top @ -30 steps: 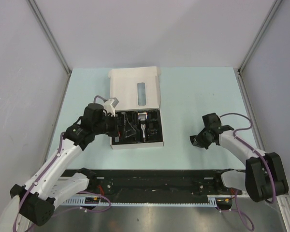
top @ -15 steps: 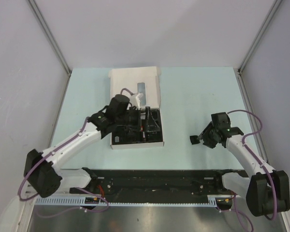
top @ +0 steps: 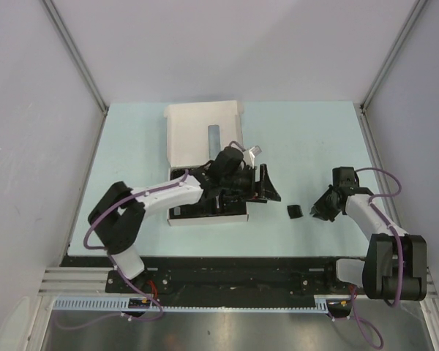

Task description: Sort the hair-cutting tools

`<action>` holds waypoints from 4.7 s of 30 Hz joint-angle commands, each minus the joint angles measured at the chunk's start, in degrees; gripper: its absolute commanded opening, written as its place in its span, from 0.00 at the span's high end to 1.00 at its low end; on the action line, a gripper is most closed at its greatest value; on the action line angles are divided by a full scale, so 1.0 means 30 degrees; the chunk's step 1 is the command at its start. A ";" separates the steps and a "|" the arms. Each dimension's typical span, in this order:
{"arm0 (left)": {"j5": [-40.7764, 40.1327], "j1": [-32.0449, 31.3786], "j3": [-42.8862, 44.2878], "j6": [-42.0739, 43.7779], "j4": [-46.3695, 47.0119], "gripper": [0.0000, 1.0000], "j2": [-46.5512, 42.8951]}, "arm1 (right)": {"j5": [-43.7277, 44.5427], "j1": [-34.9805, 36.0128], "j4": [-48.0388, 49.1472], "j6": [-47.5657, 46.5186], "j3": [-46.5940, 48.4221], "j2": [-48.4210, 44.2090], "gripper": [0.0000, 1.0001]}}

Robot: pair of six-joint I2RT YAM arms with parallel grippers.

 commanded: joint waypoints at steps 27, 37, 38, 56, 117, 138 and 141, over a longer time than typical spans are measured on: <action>-0.5429 -0.1891 0.3113 -0.7392 0.2397 0.52 0.7490 | -0.2786 0.0417 0.2626 -0.0716 0.0689 0.2339 0.77; -0.6102 -0.2331 0.3847 -0.8301 0.2308 0.50 0.8806 | -0.3049 0.0270 0.2392 -0.0717 0.0660 0.2309 0.77; -0.6220 -0.2418 0.3847 -0.8272 0.2511 0.50 0.8866 | -0.3108 0.0270 0.2391 -0.0716 0.0689 0.2280 0.78; -0.6252 -0.2800 0.4023 -0.9561 0.4153 0.64 1.0154 | -0.3899 0.0212 0.2303 -0.0687 0.0660 0.2426 0.78; 0.0251 0.3378 -0.3736 -0.4877 0.4334 1.00 -0.1559 | -0.6419 0.0148 0.2770 -0.0044 0.2447 -0.0299 0.53; 0.2627 0.7278 -0.8310 -0.0713 0.0609 1.00 -0.4288 | -0.5335 0.3463 0.4764 0.1745 0.2447 0.2045 0.54; 0.2452 0.7162 -0.8252 -0.0918 0.0609 1.00 -0.4171 | -0.5451 0.3522 0.4823 0.1774 0.2447 0.2191 0.54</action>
